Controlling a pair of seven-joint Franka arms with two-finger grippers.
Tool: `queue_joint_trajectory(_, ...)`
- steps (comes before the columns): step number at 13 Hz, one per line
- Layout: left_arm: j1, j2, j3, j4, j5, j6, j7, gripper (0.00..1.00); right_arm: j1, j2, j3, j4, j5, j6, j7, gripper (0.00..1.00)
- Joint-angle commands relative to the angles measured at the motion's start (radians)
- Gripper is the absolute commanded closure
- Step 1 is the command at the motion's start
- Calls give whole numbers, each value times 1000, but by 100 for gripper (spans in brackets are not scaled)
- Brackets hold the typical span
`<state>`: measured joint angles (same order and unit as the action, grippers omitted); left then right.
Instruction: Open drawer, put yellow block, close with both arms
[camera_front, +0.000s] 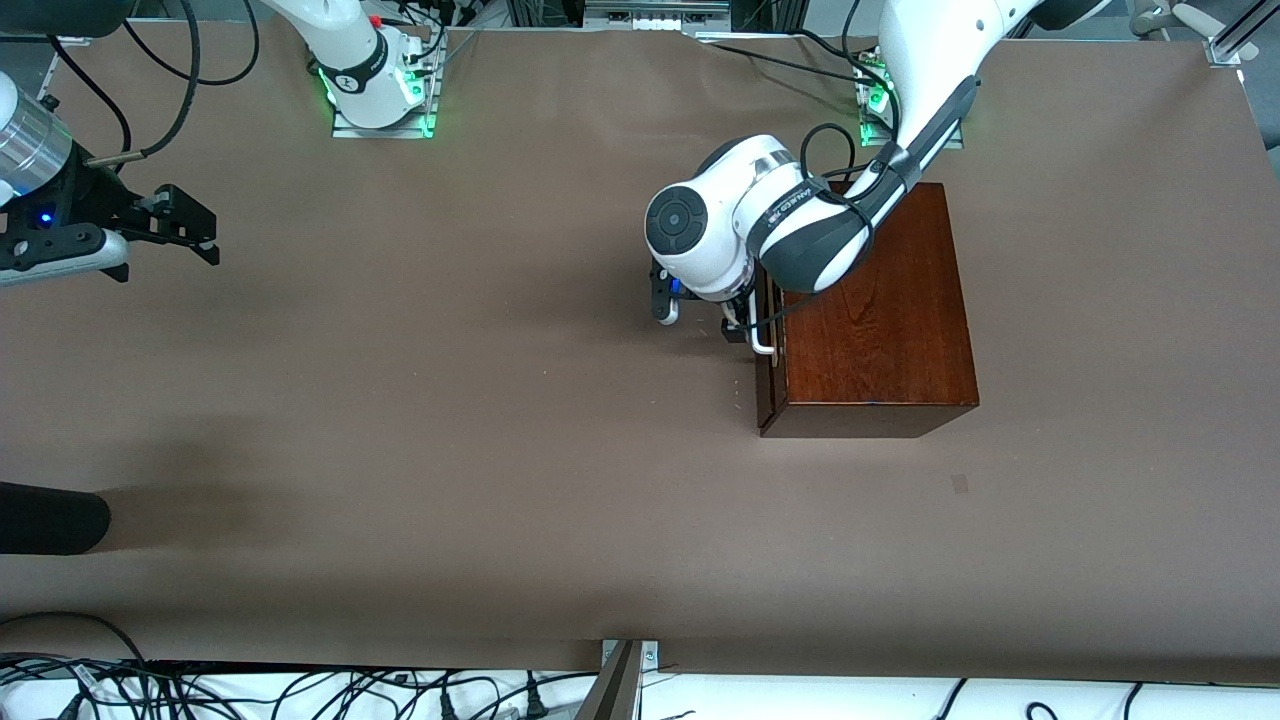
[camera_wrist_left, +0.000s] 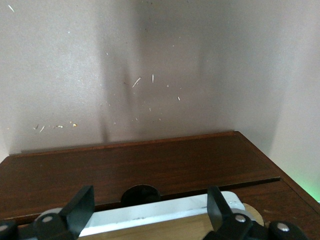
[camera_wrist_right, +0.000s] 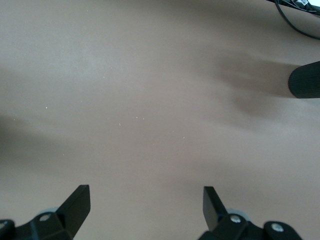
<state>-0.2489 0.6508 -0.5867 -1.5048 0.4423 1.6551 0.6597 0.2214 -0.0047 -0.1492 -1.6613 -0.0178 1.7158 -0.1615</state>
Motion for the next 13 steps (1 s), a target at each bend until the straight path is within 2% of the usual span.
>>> queue_joint_trajectory(1,13,-45,1,55,18,-109,5,0,-13,8,8,20,-2,-4,10,0)
queue_joint_trajectory(3,7,-45,-1,92,-90,-100,-72,0,-13,8,8,20,-2,-5,8,0)
queue_joint_trajectory(6,14,-51,-5,179,-145,-110,-97,0,-13,8,8,20,-2,-4,10,0)
queue_joint_trajectory(7,37,-89,2,187,-186,-120,-98,0,-13,8,8,20,-2,-4,10,0)
queue_joint_trajectory(9,159,-152,-1,186,-263,-165,-133,0,-13,8,8,20,-2,-5,8,0)
queue_joint_trajectory(11,270,-195,-5,187,-255,-199,-160,0,-13,8,8,20,-2,-5,10,0)
queue_joint_trajectory(13,304,-264,17,182,-246,-250,-222,0,-13,8,8,20,-2,-7,10,0)
